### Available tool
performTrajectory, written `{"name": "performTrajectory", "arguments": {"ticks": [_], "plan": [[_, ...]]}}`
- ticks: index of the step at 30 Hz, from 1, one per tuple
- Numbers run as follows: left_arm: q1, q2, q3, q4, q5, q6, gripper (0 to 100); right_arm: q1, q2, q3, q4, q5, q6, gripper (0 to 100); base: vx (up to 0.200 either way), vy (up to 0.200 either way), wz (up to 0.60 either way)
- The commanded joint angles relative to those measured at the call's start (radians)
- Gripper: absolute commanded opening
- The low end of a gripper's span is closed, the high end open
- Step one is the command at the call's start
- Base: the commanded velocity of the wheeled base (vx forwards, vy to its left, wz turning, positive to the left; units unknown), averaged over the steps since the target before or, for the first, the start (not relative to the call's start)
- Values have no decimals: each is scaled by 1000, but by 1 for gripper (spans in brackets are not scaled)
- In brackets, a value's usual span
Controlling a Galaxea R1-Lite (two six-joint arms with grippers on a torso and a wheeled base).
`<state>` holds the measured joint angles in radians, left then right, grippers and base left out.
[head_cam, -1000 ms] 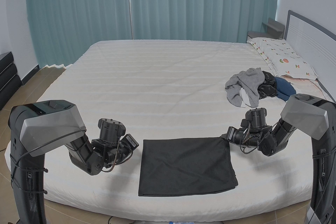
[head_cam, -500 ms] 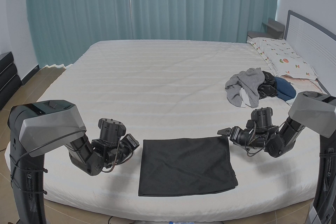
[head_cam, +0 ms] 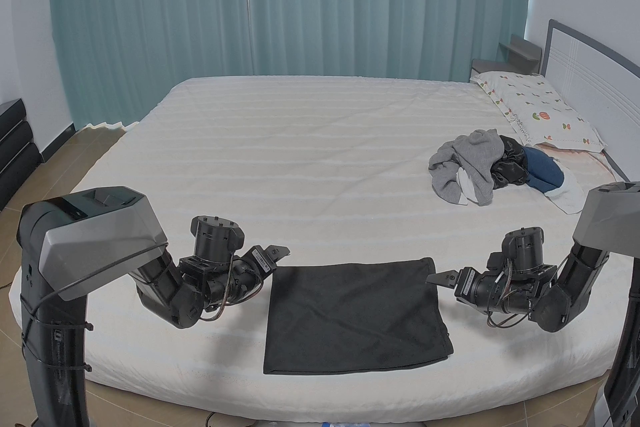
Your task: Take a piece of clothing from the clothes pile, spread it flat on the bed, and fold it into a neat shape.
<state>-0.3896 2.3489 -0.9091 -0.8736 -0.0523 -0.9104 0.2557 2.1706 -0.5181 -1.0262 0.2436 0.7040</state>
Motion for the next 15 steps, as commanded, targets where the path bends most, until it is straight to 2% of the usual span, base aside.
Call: {"name": "performTrajectory", "arguments": {"ticks": [1, 8, 9, 15], "plan": [[-20, 67, -48, -1, 9, 24, 100, 8, 24, -17, -14, 5, -1, 100, 0, 0, 0], [-48, 96, -97, 5, 25, 28, 100, 7, 78, -82, -14, 8, 0, 100, 0, 0, 0], [-48, 101, -103, 5, 31, 28, 0, 7, 84, -92, -14, 8, 0, 100, 0, 0, 0], [-48, 107, -106, 1, 91, 24, 0, 7, 112, -169, -5, -1, 9, 100, 0, 0, 0]]}}
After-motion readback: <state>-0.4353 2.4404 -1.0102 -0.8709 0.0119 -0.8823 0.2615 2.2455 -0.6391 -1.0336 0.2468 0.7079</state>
